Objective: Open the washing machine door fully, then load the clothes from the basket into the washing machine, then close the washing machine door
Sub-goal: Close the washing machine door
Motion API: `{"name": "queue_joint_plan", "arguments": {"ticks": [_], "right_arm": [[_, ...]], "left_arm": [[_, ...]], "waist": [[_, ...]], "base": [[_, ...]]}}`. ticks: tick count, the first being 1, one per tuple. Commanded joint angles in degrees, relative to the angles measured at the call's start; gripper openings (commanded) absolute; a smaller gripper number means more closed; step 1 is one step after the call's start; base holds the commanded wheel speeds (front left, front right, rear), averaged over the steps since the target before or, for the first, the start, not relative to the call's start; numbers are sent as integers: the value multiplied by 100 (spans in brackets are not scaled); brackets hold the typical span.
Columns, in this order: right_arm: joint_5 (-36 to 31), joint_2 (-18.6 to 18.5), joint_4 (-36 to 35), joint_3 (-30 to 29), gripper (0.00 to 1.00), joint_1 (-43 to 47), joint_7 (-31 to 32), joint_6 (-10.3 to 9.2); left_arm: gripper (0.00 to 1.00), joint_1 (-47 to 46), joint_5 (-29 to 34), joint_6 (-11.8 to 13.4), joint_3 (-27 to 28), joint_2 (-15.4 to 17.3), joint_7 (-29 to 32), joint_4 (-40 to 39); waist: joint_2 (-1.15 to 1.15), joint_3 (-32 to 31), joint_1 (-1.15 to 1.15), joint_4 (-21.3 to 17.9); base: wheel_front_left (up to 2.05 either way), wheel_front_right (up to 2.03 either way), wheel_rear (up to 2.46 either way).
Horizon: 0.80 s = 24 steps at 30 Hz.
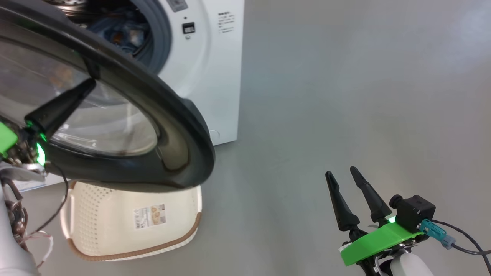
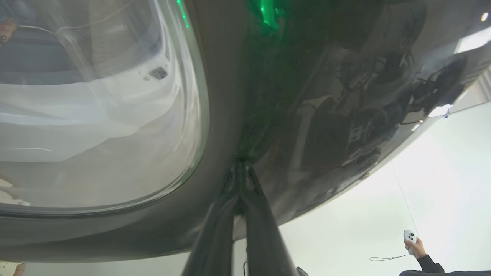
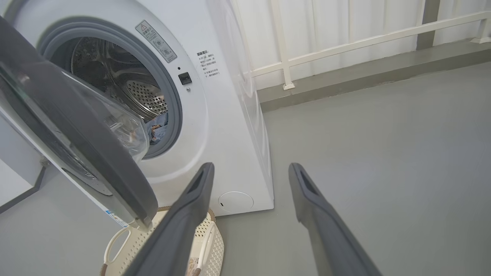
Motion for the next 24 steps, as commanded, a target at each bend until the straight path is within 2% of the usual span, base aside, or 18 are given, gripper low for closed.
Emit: {"name": "queue_joint_plan", "arguments": {"ticks": [1, 10, 21, 22, 23, 24], "right_arm": [[-25, 37, -169, 148, 100, -174, -27, 9], [-18, 41, -186, 129, 100, -150, -27, 9], [-74, 42, -87, 152, 100, -130, -27, 9], [-76, 42, -77, 154, 100, -128, -27, 9], [-79, 42, -64, 154, 100, -125, -27, 9], [-80, 42, -51, 151, 100, -122, -27, 9]], "left_arm": [[0, -301, 93, -144, 139, 267, -65, -97], [0, -447, 152, -302, 156, 324, -196, 202], [0, -244, 152, -391, 39, 288, -69, 259], [12, -216, 155, -393, 35, 290, -61, 246], [30, -183, 163, -401, 27, 299, -45, 231], [42, -147, 175, -410, 15, 311, -27, 216]], "waist": [[0, 89, 0, -134], [0, 84, 0, -245], [0, -139, 0, -28], [0, -160, 0, 1], [0, -181, 0, 31], [0, -203, 0, 65]], "base": [[0, 0, 0], [0, 0, 0], [0, 0, 0], [0, 0, 0], [0, 0, 0], [0, 0, 0]]}}
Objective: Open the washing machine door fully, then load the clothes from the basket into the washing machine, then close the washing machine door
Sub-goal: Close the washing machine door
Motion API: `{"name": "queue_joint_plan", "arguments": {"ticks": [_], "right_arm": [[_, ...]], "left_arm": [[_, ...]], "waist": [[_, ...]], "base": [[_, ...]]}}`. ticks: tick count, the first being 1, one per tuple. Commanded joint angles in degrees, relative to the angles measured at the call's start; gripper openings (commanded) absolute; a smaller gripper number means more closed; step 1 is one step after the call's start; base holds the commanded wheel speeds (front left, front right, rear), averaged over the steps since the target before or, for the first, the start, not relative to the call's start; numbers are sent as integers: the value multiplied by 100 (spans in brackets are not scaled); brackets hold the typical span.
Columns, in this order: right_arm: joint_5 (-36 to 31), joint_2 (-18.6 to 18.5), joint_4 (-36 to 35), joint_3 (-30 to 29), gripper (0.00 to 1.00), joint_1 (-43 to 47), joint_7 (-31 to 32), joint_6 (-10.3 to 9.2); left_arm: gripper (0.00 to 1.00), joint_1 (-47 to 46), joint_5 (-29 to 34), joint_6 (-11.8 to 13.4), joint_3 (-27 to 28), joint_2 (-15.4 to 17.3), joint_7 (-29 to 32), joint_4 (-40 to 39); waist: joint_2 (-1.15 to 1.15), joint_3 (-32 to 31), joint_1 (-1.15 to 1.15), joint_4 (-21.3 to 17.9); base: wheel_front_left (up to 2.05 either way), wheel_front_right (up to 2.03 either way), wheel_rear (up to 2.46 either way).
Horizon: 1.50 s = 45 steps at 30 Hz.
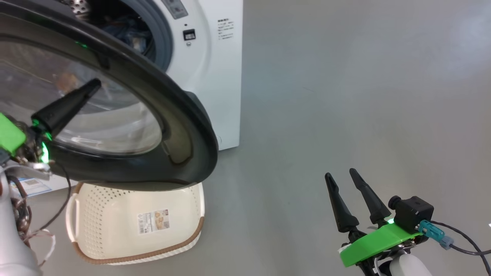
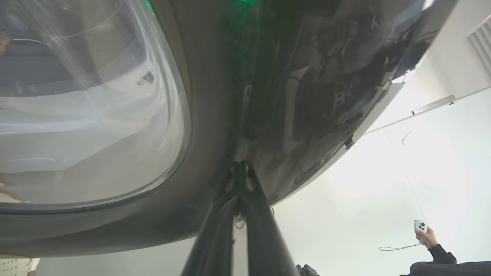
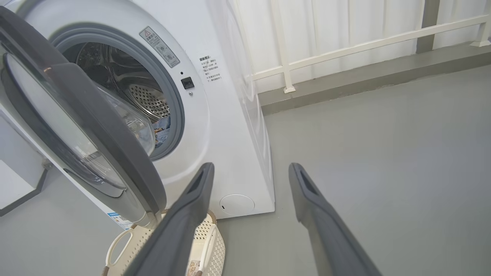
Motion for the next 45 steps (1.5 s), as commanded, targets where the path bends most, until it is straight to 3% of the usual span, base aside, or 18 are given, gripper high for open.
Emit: {"name": "queue_joint_plan", "arguments": {"ticks": [1, 2, 3, 5, 15, 24, 36, 45], "right_arm": [[-66, 29, -101, 147, 100, -117, -27, 9], [-66, 25, -95, 143, 100, -112, -27, 9], [-66, 18, -88, 142, 100, -106, -27, 9], [-62, 3, -76, 144, 100, -103, -27, 9], [-57, -61, -49, 107, 100, -122, -27, 9], [-32, -97, -76, 37, 100, -83, -27, 9], [-4, -162, -55, 50, 100, -97, -27, 9], [13, -197, -79, 45, 100, -54, -27, 9]], "left_arm": [[55, 59, 96, -65, 115, 250, 53, -190], [76, 98, 112, -70, 90, 254, 77, -208], [89, 133, 120, -83, 68, 253, 96, -231], [100, 189, 126, -92, 39, 237, 117, -276], [100, 394, 297, -281, -1, 332, 14, -502], [100, 1003, 939, -555, -281, 579, -722, -1102], [100, 1917, 1221, -566, -930, 1353, -2393, -1774], [100, 2709, 1981, -566, -1586, 2140, -4472, -1640]], "waist": [[0, -80, 0, 104], [0, -99, 0, 143], [0, -115, 0, 184], [0, -142, 0, 271], [0, -266, 0, 613], [0, -308, 0, 823], [0, -395, 0, 976], [0, -421, 0, 1025]], "base": [[0, 0, 0], [0, 0, 0], [0, 0, 0], [0, 0, 0], [0, 0, 0], [0, 0, 0], [0, 0, 0], [0, 0, 0]]}}
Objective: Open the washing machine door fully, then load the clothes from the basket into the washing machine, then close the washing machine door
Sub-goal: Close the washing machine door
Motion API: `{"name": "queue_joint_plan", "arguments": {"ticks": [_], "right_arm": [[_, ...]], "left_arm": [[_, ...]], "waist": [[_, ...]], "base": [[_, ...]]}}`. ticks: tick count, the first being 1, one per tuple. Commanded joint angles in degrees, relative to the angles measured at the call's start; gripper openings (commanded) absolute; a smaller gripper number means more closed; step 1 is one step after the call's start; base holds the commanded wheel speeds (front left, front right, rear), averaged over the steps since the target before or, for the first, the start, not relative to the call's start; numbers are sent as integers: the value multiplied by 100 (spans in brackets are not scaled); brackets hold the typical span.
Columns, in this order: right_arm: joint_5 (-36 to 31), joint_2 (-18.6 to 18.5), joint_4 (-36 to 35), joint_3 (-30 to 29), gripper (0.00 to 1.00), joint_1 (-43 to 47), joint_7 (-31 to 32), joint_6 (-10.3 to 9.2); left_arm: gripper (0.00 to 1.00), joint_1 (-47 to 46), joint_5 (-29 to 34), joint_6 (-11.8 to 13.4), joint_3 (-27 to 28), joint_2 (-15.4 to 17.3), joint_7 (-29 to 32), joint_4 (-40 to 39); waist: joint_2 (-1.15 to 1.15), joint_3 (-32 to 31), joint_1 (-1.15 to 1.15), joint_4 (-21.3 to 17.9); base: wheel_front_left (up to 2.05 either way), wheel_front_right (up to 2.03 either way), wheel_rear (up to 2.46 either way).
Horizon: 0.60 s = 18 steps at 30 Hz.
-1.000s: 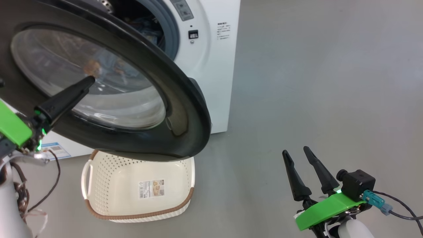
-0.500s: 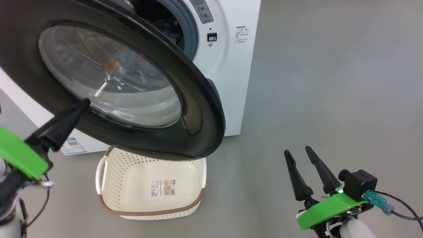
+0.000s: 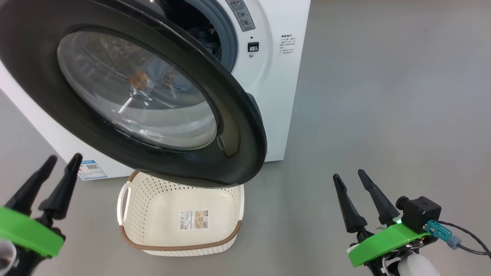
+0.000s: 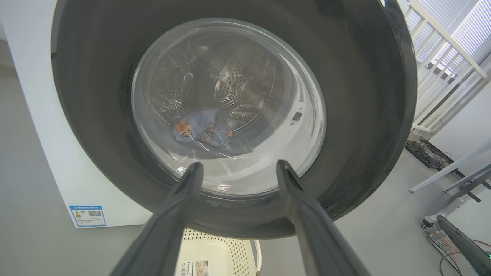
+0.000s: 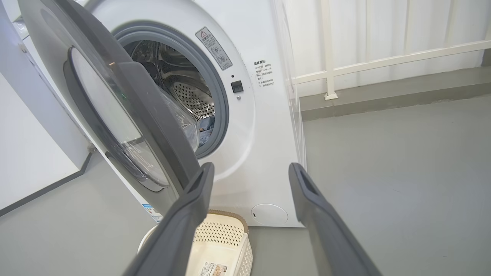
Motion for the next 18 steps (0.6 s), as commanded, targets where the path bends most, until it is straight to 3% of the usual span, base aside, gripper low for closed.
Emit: {"name": "queue_joint_plan", "arguments": {"ticks": [1, 6, 11, 18], "right_arm": [[10, -13, -148, 108, 100, -60, -27, 9], [23, -40, -138, 115, 100, -30, -27, 9], [43, -83, -136, 115, 100, -16, -27, 9], [45, -122, -170, 105, 100, 13, -27, 9]], "left_arm": [[100, -123, 69, -19, 227, 273, -163, -87], [100, 185, 258, -19, 121, 293, -1227, 168], [100, 491, 897, -19, -9, 333, -2218, 448], [100, 786, 1488, 64, 20, 36, -3032, 828]], "waist": [[0, -7, 0, 3], [0, -68, 0, 16], [0, -111, 0, 29], [0, -125, 0, 47]], "base": [[0, 0, 0], [0, 0, 0], [0, 0, 0], [0, 0, 0]]}}
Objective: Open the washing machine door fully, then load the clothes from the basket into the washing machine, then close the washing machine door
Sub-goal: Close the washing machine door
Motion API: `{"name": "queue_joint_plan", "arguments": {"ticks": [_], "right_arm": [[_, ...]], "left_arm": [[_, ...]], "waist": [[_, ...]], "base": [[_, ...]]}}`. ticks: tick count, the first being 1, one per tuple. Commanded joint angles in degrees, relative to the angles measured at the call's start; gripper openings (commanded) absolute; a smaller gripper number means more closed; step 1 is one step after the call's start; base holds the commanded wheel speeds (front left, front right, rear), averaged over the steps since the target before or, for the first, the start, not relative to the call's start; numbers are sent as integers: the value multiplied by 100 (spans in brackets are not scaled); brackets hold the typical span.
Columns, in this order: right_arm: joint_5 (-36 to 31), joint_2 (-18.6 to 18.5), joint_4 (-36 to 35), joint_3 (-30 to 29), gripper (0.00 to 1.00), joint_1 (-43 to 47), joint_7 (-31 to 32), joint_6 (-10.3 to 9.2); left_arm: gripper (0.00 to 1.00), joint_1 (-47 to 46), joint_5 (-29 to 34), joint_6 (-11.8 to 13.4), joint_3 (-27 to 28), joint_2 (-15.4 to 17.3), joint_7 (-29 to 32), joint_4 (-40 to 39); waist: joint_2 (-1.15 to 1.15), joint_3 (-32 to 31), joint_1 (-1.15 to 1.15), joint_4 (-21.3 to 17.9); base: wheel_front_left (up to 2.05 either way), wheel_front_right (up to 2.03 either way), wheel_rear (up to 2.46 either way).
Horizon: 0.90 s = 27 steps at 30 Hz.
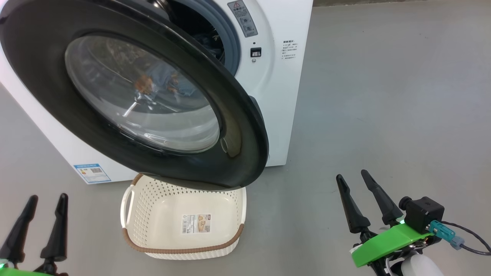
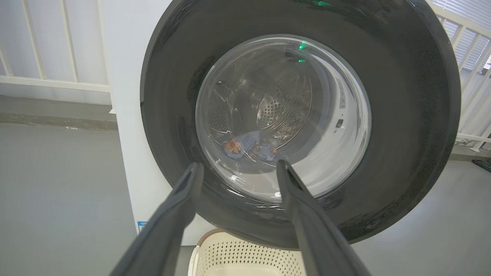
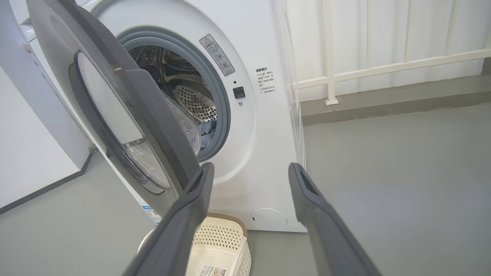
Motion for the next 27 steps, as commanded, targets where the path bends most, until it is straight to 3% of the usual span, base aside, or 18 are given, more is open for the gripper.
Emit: {"name": "queue_joint_plan", "arguments": {"ticks": [1, 15, 21, 27], "right_arm": [[33, -38, -166, 103, 100, -6, -27, 9], [36, -70, -180, 36, 100, 116, -27, 9], [64, -109, -164, 48, 100, 130, -27, 9], [82, -151, -167, 48, 100, 151, -27, 9]], "left_arm": [[100, -111, 228, 55, 287, 87, -133, -72], [100, 365, 1159, -9, 1161, -1233, -201, -103], [100, 497, 1364, -28, 1234, -1479, -201, -121], [100, 558, 1385, -31, 1023, -1522, -201, -209]], "waist": [[0, 3, 0, -2], [0, -130, 0, 52], [0, -195, 0, 92], [0, -238, 0, 161]], "base": [[0, 0, 0], [0, 0, 0], [0, 0, 0], [0, 0, 0]]}}
